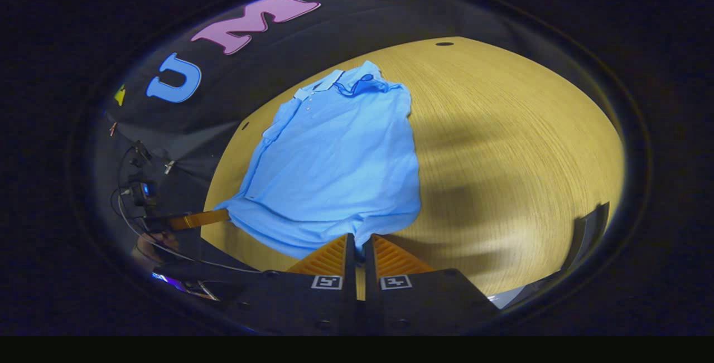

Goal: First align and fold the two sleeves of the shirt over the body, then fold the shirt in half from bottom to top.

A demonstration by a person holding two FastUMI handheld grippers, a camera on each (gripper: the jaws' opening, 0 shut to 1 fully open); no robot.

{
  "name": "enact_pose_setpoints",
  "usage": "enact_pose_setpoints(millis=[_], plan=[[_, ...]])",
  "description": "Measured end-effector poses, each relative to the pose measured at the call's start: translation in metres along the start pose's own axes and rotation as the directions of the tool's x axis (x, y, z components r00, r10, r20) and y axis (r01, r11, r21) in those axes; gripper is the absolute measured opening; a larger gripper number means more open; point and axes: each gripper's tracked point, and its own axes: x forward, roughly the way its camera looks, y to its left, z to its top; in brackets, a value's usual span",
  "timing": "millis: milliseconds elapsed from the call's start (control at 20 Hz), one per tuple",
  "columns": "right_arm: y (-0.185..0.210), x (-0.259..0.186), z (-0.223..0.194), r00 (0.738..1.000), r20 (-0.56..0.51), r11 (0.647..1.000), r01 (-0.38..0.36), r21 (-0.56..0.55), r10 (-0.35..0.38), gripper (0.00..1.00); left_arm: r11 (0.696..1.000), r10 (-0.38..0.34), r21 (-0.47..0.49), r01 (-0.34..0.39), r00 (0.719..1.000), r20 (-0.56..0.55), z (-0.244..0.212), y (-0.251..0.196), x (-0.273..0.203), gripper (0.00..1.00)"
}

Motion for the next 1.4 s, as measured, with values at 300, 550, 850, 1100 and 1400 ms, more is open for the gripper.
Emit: enact_pose_setpoints(millis=[300,550,850,1100,1400], plan=[[0.011,0.004,0.067,0.994,0.112,0.996,-0.007,-0.090,0.017,0.10,0.999,-0.003,0.047,-0.002,0.995,0.095,0.055,-0.010,0.002,0.06],[0.029,0.008,0.126,0.979,0.196,0.991,-0.025,-0.128,0.050,0.15,0.998,-0.017,0.069,0.005,0.986,0.169,0.116,-0.017,0.002,0.06],[0.051,0.017,0.219,0.948,0.308,0.965,0.006,-0.262,0.078,0.10,0.994,-0.003,0.106,-0.026,0.964,0.266,0.206,-0.020,0.002,0.06],[0.073,0.042,0.305,0.919,0.379,0.942,0.025,-0.336,0.111,0.04,0.982,0.030,0.168,-0.091,0.943,0.331,0.280,-0.026,0.021,0.06],[0.079,0.093,0.394,0.904,0.413,0.920,0.066,-0.387,0.108,0.04,0.977,0.092,0.146,-0.153,0.931,0.354,0.350,-0.008,0.073,0.06]])
